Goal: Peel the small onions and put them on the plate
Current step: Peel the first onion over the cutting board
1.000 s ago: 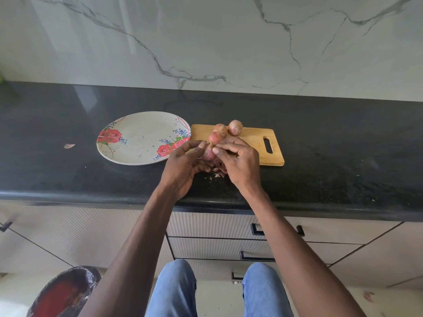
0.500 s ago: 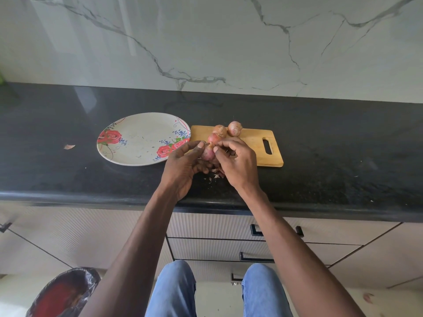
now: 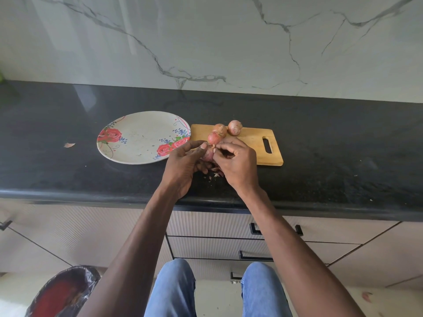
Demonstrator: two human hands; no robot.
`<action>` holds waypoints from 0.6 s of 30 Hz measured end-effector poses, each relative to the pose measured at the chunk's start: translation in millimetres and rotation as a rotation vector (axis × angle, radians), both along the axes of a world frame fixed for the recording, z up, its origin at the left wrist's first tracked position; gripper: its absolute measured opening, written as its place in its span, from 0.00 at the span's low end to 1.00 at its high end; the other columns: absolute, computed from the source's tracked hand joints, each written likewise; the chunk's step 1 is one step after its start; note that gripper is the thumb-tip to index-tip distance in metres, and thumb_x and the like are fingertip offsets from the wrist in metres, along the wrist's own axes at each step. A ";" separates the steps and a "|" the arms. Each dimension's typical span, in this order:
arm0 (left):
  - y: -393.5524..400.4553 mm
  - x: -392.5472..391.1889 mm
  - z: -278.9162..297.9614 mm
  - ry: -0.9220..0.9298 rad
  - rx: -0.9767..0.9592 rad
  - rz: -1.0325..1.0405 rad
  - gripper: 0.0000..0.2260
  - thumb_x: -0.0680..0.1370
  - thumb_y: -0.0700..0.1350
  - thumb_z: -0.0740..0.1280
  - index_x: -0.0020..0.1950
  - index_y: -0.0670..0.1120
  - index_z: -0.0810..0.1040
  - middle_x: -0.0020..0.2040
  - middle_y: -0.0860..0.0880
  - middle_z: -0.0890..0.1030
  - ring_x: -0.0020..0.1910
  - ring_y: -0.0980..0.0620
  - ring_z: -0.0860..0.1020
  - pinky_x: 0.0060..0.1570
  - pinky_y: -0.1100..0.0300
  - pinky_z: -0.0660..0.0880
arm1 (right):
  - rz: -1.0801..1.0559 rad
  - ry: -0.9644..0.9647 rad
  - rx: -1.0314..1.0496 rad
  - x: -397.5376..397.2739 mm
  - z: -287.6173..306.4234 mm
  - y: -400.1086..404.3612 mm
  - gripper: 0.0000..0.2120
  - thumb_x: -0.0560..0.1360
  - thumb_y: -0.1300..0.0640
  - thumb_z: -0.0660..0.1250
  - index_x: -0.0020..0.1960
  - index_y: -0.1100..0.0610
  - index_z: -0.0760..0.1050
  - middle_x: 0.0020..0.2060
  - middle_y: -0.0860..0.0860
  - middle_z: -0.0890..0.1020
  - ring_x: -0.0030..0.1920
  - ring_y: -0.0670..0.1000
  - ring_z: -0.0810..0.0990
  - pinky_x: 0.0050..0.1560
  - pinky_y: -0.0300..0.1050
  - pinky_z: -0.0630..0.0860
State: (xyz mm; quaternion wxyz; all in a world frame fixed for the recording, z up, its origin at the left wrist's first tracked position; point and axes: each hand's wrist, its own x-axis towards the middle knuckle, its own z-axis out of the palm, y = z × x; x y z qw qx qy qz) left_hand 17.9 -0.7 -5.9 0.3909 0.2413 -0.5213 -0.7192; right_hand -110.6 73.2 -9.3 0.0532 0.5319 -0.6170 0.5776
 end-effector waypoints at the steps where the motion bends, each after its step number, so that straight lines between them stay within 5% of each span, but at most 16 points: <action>1: -0.2 -0.1 -0.4 -0.003 -0.003 0.000 0.06 0.80 0.42 0.68 0.54 0.41 0.81 0.44 0.40 0.83 0.35 0.47 0.78 0.32 0.60 0.78 | -0.004 0.019 0.000 0.5 -0.6 -0.1 0.07 0.73 0.67 0.75 0.50 0.66 0.84 0.46 0.55 0.85 0.47 0.47 0.82 0.48 0.34 0.80; 11: 1.1 -1.5 2.6 0.012 0.046 0.001 0.07 0.83 0.44 0.65 0.53 0.40 0.76 0.39 0.40 0.82 0.32 0.47 0.79 0.30 0.60 0.77 | -0.010 -0.030 0.070 -2.9 1.0 -1.8 0.02 0.78 0.66 0.68 0.49 0.63 0.80 0.47 0.53 0.82 0.49 0.42 0.77 0.51 0.27 0.72; 18: 3.0 0.5 6.6 0.033 0.088 -0.032 0.16 0.72 0.42 0.74 0.56 0.39 0.75 0.41 0.41 0.83 0.35 0.48 0.79 0.32 0.60 0.77 | 0.008 -0.178 0.123 -3.9 1.8 -1.6 0.04 0.80 0.63 0.67 0.52 0.61 0.79 0.49 0.52 0.83 0.50 0.45 0.80 0.51 0.32 0.76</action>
